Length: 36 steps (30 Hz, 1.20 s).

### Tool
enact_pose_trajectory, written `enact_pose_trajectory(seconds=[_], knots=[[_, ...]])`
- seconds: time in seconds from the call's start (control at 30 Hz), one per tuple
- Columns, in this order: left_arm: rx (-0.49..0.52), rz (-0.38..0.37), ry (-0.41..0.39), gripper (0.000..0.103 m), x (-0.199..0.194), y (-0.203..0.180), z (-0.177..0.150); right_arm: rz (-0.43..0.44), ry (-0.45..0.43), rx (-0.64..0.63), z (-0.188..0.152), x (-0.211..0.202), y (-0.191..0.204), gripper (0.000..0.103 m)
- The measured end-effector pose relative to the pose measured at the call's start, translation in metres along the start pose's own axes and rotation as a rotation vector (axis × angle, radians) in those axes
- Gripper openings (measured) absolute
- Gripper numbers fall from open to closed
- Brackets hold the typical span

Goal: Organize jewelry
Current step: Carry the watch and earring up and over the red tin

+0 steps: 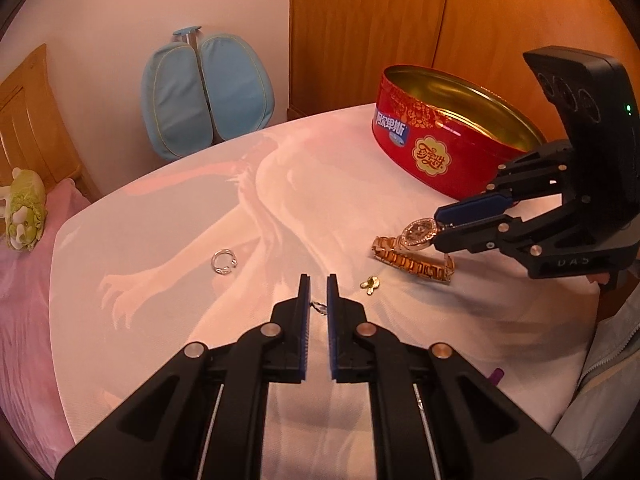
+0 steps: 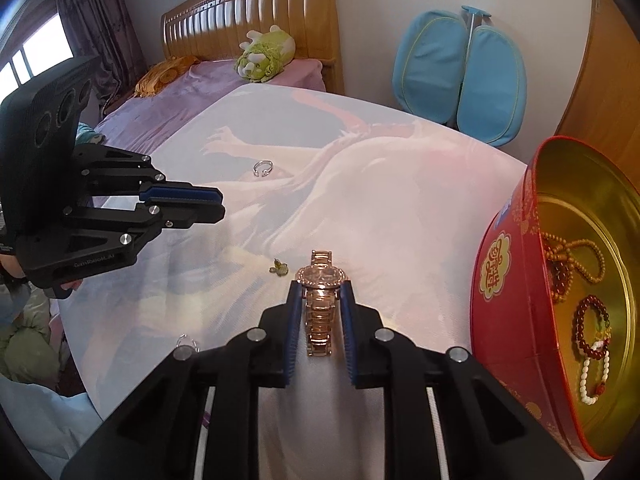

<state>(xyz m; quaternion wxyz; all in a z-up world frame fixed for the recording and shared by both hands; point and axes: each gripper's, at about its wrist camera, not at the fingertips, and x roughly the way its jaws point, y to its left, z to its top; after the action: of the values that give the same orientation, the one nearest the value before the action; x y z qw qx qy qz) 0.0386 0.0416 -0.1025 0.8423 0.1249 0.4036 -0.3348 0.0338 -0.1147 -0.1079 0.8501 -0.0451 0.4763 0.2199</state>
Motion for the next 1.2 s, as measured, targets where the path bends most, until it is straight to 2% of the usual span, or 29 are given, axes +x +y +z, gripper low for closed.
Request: enact_pose_trajectory(seconds=[0.13,0.3,0.43,0.63,0.73,0.97,1.07,1.2], knots=[[-0.033,-0.001,-0.028,0.008,-0.010,-0.003,0.016,0.002,-0.061,0.009,0.008,-0.023,-0.003,0.020],[-0.054,0.005,-0.080,0.008,-0.029,-0.014,0.049,-0.009,-0.184,0.048,0.017,-0.068,-0.016,0.020],[0.001,0.000,-0.102,0.008,-0.037,-0.033,0.087,-0.048,-0.283,0.088,0.021,-0.109,-0.035,0.020],[0.102,-0.045,-0.141,0.008,-0.034,-0.069,0.147,-0.174,-0.378,0.172,0.016,-0.159,-0.081,0.020],[0.159,-0.082,-0.156,0.008,-0.028,-0.091,0.174,-0.237,-0.392,0.222,0.011,-0.172,-0.106,0.020],[0.233,-0.198,-0.123,0.008,0.008,-0.132,0.214,-0.333,-0.332,0.353,-0.005,-0.180,-0.164,0.021],[0.263,-0.224,-0.087,0.008,0.028,-0.145,0.220,-0.349,-0.305,0.386,-0.009,-0.179,-0.176,0.021],[0.288,-0.253,-0.021,0.008,0.050,-0.155,0.221,-0.330,-0.254,0.415,-0.015,-0.173,-0.180,0.021]])
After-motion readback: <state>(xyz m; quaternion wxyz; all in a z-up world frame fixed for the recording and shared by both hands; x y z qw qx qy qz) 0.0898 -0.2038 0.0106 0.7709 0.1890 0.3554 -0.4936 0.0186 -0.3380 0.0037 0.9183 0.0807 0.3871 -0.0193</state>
